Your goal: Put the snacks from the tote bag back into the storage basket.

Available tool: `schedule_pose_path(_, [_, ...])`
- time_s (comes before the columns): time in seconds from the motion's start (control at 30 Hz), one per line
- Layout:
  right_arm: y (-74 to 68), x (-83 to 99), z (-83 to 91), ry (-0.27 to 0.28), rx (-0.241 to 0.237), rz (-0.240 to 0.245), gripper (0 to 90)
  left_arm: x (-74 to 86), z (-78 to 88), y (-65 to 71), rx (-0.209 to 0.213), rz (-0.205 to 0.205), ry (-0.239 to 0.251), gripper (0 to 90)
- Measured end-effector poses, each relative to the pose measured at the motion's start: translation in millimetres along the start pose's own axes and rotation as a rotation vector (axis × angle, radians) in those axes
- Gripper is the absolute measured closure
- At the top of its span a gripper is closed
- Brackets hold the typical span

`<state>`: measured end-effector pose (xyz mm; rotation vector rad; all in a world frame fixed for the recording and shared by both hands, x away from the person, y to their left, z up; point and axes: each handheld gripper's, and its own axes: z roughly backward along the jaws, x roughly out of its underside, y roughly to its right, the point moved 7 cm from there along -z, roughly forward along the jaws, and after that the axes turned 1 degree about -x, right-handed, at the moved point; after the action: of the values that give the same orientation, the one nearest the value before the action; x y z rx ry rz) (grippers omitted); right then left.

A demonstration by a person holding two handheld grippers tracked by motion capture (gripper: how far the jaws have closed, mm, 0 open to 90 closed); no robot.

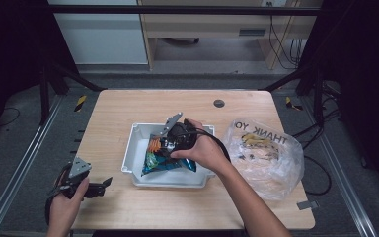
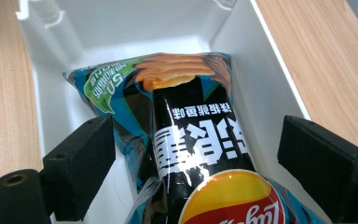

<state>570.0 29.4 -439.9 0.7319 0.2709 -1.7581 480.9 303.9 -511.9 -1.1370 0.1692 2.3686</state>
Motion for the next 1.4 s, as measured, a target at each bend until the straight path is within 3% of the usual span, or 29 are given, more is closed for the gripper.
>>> schedule_pose_path(0.5, [-10.9, -10.2, 24.8, 0.08, 0.06, -0.066, 8.4, 1.4, 4.8, 2.8, 0.004, -0.004, 0.008, 3.2])
schedule_pose_path(1.03, [-16.9, -10.8, 48.6, 0.125, 0.111, -0.101, 7.9, 1.7, 3.2, 3.9, 0.003, -0.015, -0.003, 3.2])
schedule_pose_path(1.17, [-18.8, -13.9, 54.7, 0.16, 0.127, -0.112, 8.4, 1.7, 2.5, 4.4, 0.005, -0.016, -0.004, 3.2])
schedule_pose_path(1.4, [-24.3, -17.6, 62.7, 0.191, 0.124, -0.117, 8.2, 2.0, 3.0, 3.8, 0.004, -0.014, -0.004, 3.2])
